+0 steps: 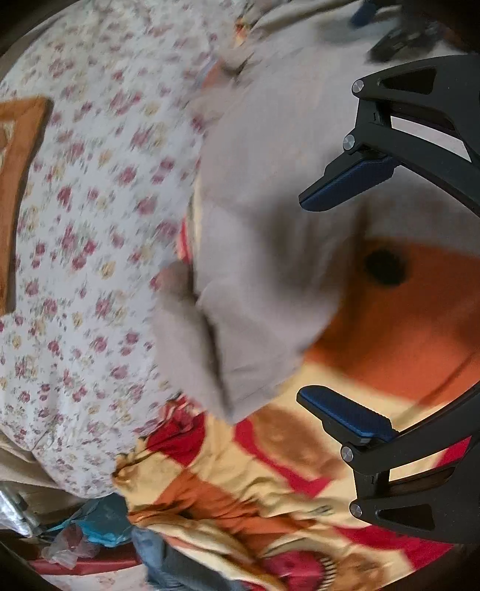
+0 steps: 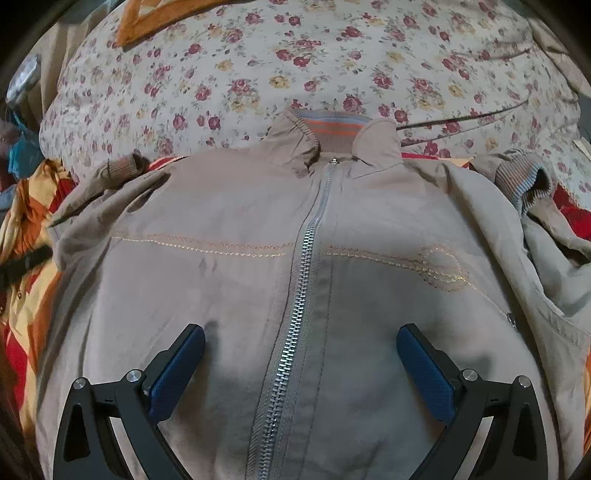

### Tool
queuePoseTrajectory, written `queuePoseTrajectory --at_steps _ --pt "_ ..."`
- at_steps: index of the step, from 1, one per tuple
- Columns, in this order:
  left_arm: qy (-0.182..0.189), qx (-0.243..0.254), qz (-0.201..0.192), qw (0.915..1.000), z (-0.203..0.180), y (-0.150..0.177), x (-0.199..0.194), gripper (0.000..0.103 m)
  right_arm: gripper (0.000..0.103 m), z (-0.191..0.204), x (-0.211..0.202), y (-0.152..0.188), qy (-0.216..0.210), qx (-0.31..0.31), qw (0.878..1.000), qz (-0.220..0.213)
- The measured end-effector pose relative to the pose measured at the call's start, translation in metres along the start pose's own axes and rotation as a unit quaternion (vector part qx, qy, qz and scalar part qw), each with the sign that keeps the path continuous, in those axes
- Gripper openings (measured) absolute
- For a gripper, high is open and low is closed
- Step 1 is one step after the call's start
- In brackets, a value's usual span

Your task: Fold large clothes

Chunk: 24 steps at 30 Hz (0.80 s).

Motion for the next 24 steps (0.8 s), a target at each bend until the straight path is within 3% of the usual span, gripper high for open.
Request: queuePoseTrajectory --at_steps 7,12,13,15,17,20,24 --pt "-0.059 0.007 0.024 0.9979 0.046 -0.045 0.064 0.095 0.103 -0.002 0.003 -0.001 -0.015 0.005 1.0 -0.011" --pt "-0.098 0.007 0.052 0.9938 0.068 -0.057 0.109 0.095 0.103 -0.002 0.004 -0.002 -0.019 0.006 1.0 -0.015" --pt "-0.106 0.011 0.058 0.9927 0.071 -0.058 0.118 0.09 0.103 -0.003 0.004 -0.002 -0.021 0.008 1.0 -0.015" --pt "-0.106 0.009 0.071 0.9918 0.075 -0.057 0.134 0.062 0.103 -0.003 0.005 -0.003 -0.026 0.01 0.999 -0.016" --pt "-0.094 -0.013 0.084 0.9919 0.081 -0.054 0.142 0.024 0.103 -0.004 0.005 -0.003 -0.029 0.012 0.999 -0.018" --pt "-0.044 -0.084 0.078 0.9925 0.092 -0.055 0.14 0.011 0.103 -0.003 0.005 -0.003 -0.029 0.012 0.999 -0.019" --pt "0.016 -0.109 0.049 0.9928 0.085 -0.067 0.108 0.007 0.103 -0.003 0.005 -0.004 -0.033 0.014 0.999 -0.02"
Point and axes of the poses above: each gripper's, at about its wrist camera, not at the fingertips, and x roughly the way its jaws point, z to its left, y to its underside, the point moved 10 cm from there along x, roughly the way its jaws point, and after that the axes turned 10 degrees about x, right-handed, at the moved point
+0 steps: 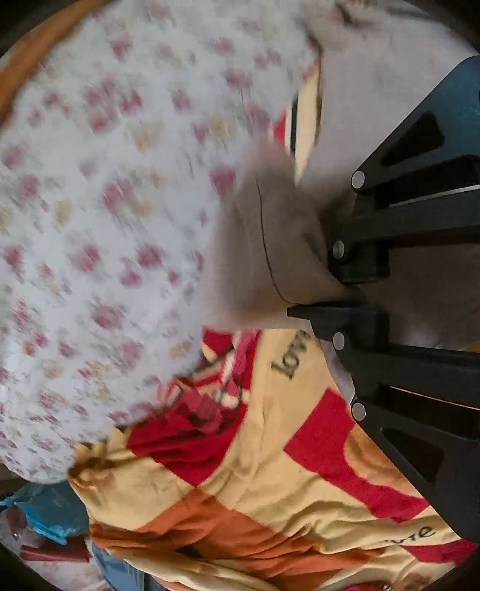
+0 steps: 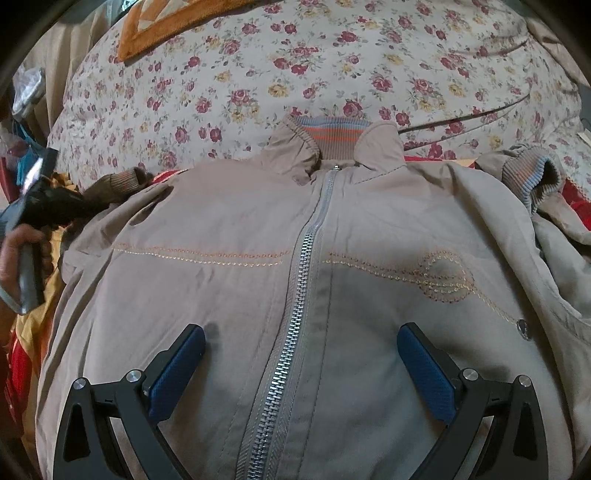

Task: Fold large clothes
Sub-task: 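Grasp the sleeve cuff with the left tool and fold it across the jacket front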

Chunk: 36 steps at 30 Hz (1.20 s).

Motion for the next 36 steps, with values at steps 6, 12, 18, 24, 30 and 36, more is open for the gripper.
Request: queuePoseTrajectory --at_steps 6,12,18,24,30,36 --pt "0.136 0.024 -0.033 0.9899 -0.078 -0.009 -0.086 0.007 0.103 0.0 -0.001 -0.001 -0.004 0.002 1.0 -0.001" --pt "0.248 0.072 -0.053 0.9646 -0.173 -0.01 -0.168 0.007 0.103 -0.002 -0.011 -0.001 -0.025 0.02 0.999 0.007" --pt "0.28 0.103 -0.017 0.9544 -0.222 0.041 -0.172 0.02 0.103 -0.014 -0.04 -0.001 -0.103 0.105 0.988 0.038" --pt "0.225 0.137 0.092 0.9602 -0.204 0.138 -0.122 0.04 0.103 -0.023 -0.054 -0.004 -0.061 0.068 0.995 0.038" --pt "0.157 0.096 0.057 0.9812 -0.141 0.152 -0.125 0.041 0.103 0.006 -0.046 -0.005 -0.037 -0.02 0.999 0.019" --pt "0.105 0.07 0.04 0.9912 -0.11 0.144 -0.1 0.056 0.086 0.053 -0.007 -0.018 0.003 -0.144 0.989 -0.017"
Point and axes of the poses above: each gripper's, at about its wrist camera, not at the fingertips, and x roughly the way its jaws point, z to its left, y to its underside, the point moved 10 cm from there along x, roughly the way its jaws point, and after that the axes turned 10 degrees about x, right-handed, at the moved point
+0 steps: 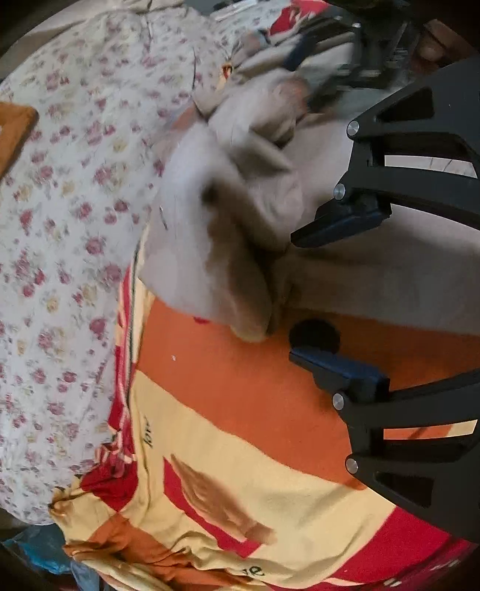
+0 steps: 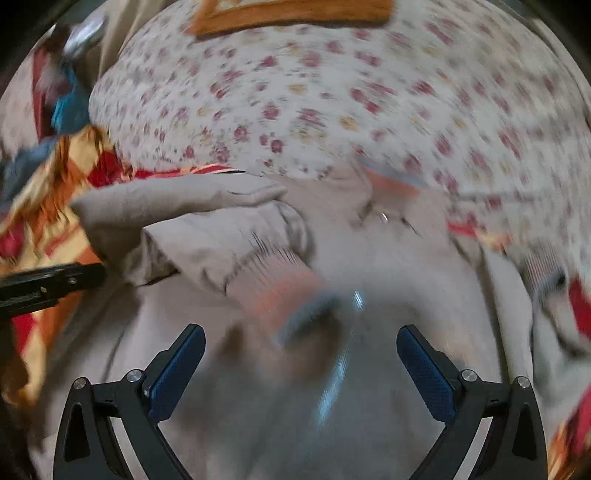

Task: Fold large clothes
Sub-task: 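Grasp the sleeve cuff with the left tool and fold it across the jacket front, then grasp the other ribbed sleeve cuff with the right tool and lift it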

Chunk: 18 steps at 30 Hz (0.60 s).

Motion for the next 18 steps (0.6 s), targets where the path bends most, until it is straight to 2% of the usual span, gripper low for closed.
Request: queuePoseTrajectory --at_steps 1,2,3,4,6,8,10,13,16,18 --pt "-0.002 0.0 0.004 1.0 0.002 -0.001 0.004 0.056 0.049 0.003 0.008 -0.006 -0.001 -0.007 1.0 -0.003" --pt "-0.005 -0.001 0.002 1.0 0.004 -0.002 0.005 0.056 0.033 0.005 0.015 -0.01 -0.015 -0.004 1.0 0.004" --pt "-0.006 -0.004 -0.001 1.0 0.007 -0.003 0.004 0.056 0.023 0.002 0.019 -0.012 -0.037 0.014 0.999 0.017" --pt "-0.006 -0.005 -0.006 1.0 0.009 -0.003 0.003 0.056 0.02 -0.001 0.015 -0.014 -0.067 0.044 0.997 0.019" --pt "-0.012 -0.005 -0.011 0.9999 0.012 -0.003 0.0 0.056 0.018 -0.014 0.0 -0.022 -0.075 0.068 0.995 -0.001" --pt "-0.03 0.001 -0.007 0.9995 0.014 0.0 0.003 0.056 0.018 -0.039 -0.021 -0.031 -0.04 0.065 0.996 -0.037" --pt "-0.047 0.009 0.003 0.9988 0.017 0.002 0.011 0.057 0.018 -0.062 -0.033 -0.032 -0.014 0.076 0.996 -0.052" --pt "-0.055 0.006 0.004 0.9985 0.02 0.002 0.017 0.058 0.018 -0.107 -0.035 -0.021 0.035 0.099 0.994 -0.043" --pt "-0.053 -0.006 0.001 0.9986 0.022 0.0 0.013 0.058 0.018 -0.131 -0.02 -0.005 0.043 0.116 0.992 0.0" --pt "-0.059 -0.005 -0.006 0.9983 0.023 0.0 0.007 0.058 0.017 -0.14 -0.021 0.004 0.057 0.115 0.992 0.013"
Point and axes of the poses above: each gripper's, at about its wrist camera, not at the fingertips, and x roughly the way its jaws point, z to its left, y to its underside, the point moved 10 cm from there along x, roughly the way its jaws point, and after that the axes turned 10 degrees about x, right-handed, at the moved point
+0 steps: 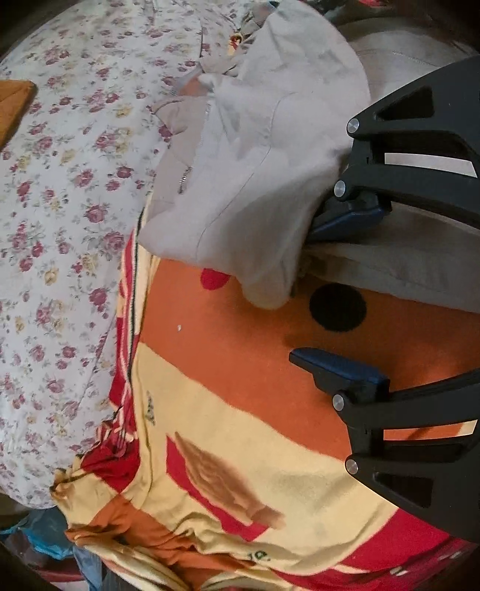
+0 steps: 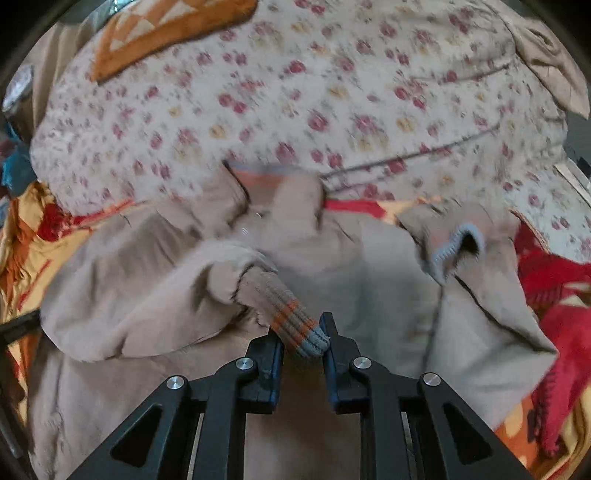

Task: Fold large clothes
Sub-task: 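Grasp the other ribbed sleeve cuff with the right tool and lift it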

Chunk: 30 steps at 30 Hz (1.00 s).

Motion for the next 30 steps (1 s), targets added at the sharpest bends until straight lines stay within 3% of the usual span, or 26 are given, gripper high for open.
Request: queuePoseTrajectory --at_steps 5,8,10,12,17,18,19,20,24,26,30 --pt "-0.016 0.005 0.009 0.9998 0.007 0.007 -0.004 0.058 0.018 -0.032 -0.018 0.012 0.065 -0.026 0.998 -0.005" --pt "-0.042 0.001 -0.009 0.9991 0.016 0.005 -0.019 0.058 0.023 -0.034 -0.025 0.027 0.023 -0.023 0.999 0.024" --pt "-0.057 -0.008 -0.038 0.9976 0.022 0.001 -0.034 0.058 0.062 -0.038 -0.042 0.026 0.016 -0.009 1.0 0.01" --pt "-0.055 -0.018 -0.057 0.9967 0.023 -0.004 -0.041 0.058 0.07 -0.04 -0.062 0.016 0.014 0.013 1.0 -0.024" --pt "-0.01 -0.018 -0.071 0.9973 0.0 -0.015 -0.036 0.059 0.069 0.008 -0.078 -0.003 -0.059 -0.003 0.997 -0.045" --pt "-0.01 -0.007 -0.069 0.9975 -0.007 -0.016 -0.031 0.059 0.063 0.019 -0.071 -0.005 -0.06 -0.018 0.997 -0.044" --pt "-0.012 0.002 -0.064 0.9979 -0.012 -0.017 -0.026 0.059 0.051 0.027 -0.062 -0.005 -0.054 -0.03 0.997 -0.042" --pt "-0.016 0.014 -0.05 0.9985 -0.017 -0.015 -0.017 0.059 0.046 0.032 -0.049 -0.003 -0.045 -0.036 0.998 -0.035" --pt "-0.014 0.034 -0.003 0.9993 -0.026 -0.004 0.013 0.059 0.043 0.01 0.016 0.021 0.0 -0.006 0.999 0.032" --pt "-0.013 0.032 -0.008 0.9994 -0.027 -0.004 0.013 0.059 0.042 -0.004 0.032 0.034 0.001 0.005 0.999 0.054" --pt "-0.015 0.038 -0.025 0.9989 -0.03 -0.007 0.004 0.059 0.045 -0.013 -0.007 0.024 -0.046 0.035 0.997 0.042"
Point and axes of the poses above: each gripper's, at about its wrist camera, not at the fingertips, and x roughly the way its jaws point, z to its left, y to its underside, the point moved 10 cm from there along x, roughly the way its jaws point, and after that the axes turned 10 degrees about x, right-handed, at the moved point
